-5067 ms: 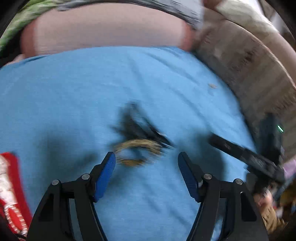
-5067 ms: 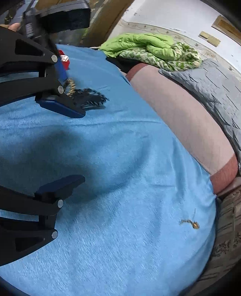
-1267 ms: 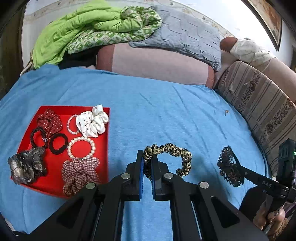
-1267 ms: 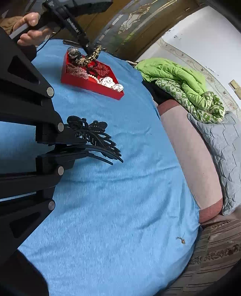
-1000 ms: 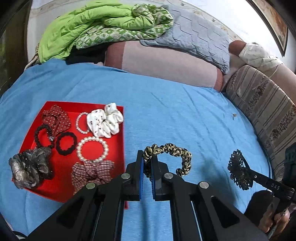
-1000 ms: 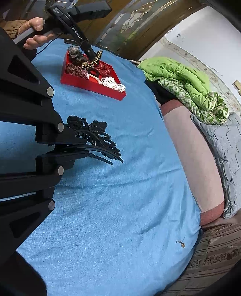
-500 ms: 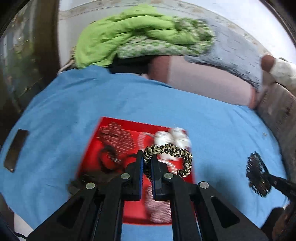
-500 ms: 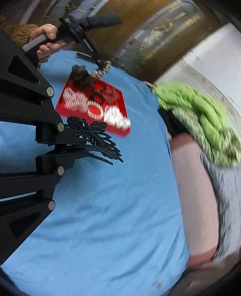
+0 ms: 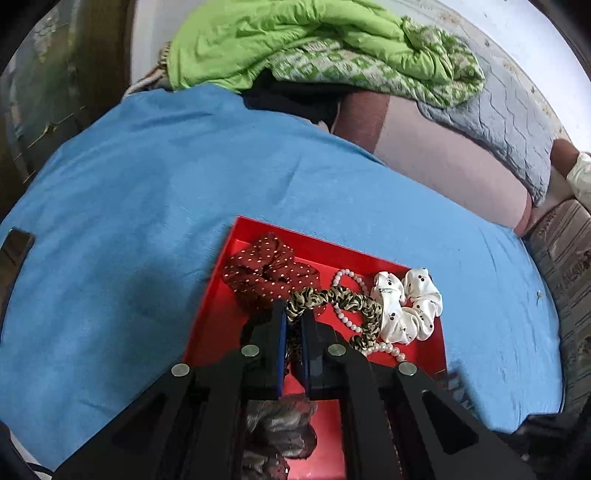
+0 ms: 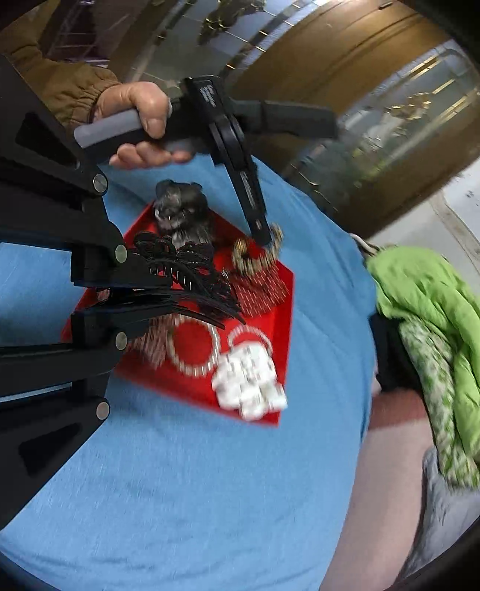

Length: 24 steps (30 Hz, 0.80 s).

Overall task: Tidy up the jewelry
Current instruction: 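Lower braided bracelet and claw clip into the red tray and open both tools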

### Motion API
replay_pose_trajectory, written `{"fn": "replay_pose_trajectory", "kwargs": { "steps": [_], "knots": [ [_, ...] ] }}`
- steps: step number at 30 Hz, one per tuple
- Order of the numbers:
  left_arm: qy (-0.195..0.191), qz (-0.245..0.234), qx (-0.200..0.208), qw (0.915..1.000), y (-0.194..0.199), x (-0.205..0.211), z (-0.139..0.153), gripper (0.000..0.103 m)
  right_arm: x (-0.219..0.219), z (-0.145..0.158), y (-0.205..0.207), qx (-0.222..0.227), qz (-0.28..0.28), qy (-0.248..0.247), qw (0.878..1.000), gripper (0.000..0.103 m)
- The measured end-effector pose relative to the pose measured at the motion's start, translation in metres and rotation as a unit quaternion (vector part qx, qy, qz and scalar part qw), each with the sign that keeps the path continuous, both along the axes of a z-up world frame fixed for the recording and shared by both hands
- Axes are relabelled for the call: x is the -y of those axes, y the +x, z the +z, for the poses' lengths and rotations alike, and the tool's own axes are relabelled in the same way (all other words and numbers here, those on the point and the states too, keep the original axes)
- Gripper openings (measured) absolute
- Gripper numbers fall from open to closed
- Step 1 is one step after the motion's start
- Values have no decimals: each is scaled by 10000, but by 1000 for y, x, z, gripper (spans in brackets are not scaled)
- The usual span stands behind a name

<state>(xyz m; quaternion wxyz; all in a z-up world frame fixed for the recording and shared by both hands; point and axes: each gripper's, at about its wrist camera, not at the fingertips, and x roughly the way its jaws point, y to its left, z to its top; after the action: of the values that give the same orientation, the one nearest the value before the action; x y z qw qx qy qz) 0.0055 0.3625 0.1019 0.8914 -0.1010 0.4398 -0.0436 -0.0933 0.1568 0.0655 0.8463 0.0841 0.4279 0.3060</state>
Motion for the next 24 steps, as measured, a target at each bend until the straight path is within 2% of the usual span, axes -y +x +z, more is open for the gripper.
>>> {"fn": "replay_pose_trajectory", "kwargs": {
  "steps": [5, 7, 9, 15, 20, 22, 23, 24],
  "knots": [
    [234, -95, -34, 9997, 19, 6, -1, 6, -39, -23, 9, -103, 329, -221, 9992, 9],
    [581, -123, 22, 9982, 27, 14, -2, 6, -50, -32, 12, -144, 392, -320, 9986, 9],
    [746, -254, 20, 9969, 32, 21, -6, 6, -57, -38, 11, -84, 400, -469, 9981, 9],
    [655, -530, -198, 9962, 37, 26, -19, 6, -65, -51, 4, 97, 302, -775, 9965, 10],
    [476, -576, -244, 9969, 39, 25, -22, 10, -60, -56, 4, 11, 225, -653, 9976, 11],
    [361, -598, -260, 9972, 39, 24, -22, 17, -57, -55, 5, 3, 183, -626, 9979, 16],
    [324, -610, -256, 9973, 38, 24, -22, 24, -56, -54, 7, 14, 156, -616, 9980, 25],
    [270, -619, -233, 9974, 37, 23, -21, 27, -53, -53, 6, 38, 129, -596, 9981, 35]
  ]
}}
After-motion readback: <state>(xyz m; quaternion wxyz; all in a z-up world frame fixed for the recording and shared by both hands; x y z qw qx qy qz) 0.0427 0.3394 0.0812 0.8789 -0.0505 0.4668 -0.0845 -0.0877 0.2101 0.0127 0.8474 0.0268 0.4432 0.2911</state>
